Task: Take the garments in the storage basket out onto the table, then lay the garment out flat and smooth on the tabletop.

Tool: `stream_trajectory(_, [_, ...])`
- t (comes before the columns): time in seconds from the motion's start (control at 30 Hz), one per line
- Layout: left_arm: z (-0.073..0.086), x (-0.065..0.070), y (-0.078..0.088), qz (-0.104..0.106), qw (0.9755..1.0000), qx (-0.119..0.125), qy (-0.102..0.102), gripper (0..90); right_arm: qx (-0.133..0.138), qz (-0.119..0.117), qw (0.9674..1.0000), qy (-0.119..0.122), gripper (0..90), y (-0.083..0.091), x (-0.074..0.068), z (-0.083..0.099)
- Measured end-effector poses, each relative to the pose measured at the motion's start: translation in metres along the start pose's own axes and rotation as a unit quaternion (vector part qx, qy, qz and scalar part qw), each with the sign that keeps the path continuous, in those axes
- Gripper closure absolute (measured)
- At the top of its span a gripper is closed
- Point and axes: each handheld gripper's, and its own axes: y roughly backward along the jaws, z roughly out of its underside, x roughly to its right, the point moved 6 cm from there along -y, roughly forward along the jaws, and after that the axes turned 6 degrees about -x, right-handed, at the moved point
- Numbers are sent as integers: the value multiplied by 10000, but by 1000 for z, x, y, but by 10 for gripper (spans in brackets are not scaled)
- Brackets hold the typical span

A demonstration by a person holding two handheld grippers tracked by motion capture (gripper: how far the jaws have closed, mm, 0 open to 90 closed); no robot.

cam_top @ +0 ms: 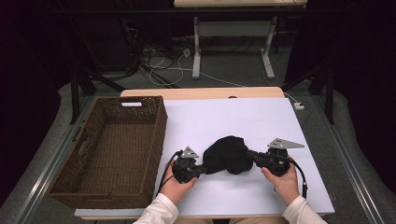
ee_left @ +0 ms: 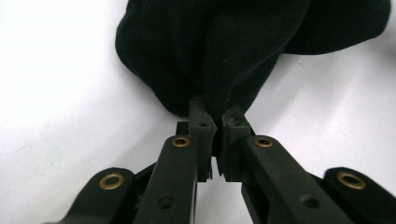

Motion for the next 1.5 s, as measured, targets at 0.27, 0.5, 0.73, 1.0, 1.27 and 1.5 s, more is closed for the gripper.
stream_trajectory(0.27, [-6,5,14,7,9998,204,-62,873,-69,-28,9999,-132,793,6,2,7])
stream_trajectory(0.5, [-12,11,25,19,9992,375,-139,875,-97,-39,9999,-74,727,12,-2,9])
stream_trajectory(0.73, [-15,17,24,63,9991,380,-198,875,100,126,9998,97,555,28,-8,6])
stream_trajectory(1.0, [-18,18,28,50,9987,466,-207,875,239,341,9926,1136,437,34,-42,2])
stream_trajectory(1.27, [-31,17,36,90,9985,502,-198,875,-86,452,9866,1567,340,28,-56,11])
stream_trajectory(1.5, [-60,14,42,61,9978,637,-186,875,-29,564,9866,1530,337,30,-52,9])
